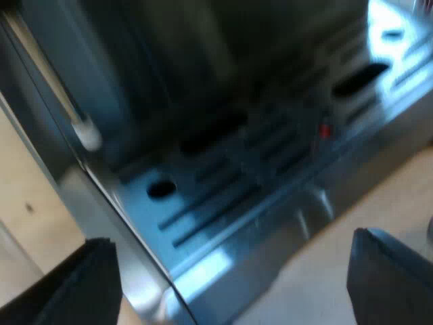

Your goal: Grind coffee beans and then tamp

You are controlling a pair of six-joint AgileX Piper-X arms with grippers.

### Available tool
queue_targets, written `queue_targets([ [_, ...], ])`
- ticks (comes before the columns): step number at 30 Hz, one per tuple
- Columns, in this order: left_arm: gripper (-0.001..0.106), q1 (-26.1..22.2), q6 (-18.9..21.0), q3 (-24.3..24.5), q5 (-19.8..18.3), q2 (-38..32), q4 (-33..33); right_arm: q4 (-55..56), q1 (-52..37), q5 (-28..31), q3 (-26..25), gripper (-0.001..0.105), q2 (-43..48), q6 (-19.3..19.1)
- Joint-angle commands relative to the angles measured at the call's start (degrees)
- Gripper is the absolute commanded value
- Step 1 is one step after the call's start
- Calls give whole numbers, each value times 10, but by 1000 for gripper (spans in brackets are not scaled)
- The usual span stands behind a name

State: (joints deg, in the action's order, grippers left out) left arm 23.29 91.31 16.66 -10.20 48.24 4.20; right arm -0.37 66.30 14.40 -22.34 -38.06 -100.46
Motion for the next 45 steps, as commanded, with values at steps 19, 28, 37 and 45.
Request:
queue_targets([
  [19,70,0,14,129,-3,-173,-284,262,-12,13,-177,52,0,54],
  [28,70,-22,38,170,-3,-173,-311,264,-151,0,-179,52,0,60],
  [37,70,-171,54,193,-52,-173,-350,264,-319,-93,-181,52,0,50],
  [45,70,-188,68,205,-64,-181,-405,264,-501,-171,-181,52,11,38],
])
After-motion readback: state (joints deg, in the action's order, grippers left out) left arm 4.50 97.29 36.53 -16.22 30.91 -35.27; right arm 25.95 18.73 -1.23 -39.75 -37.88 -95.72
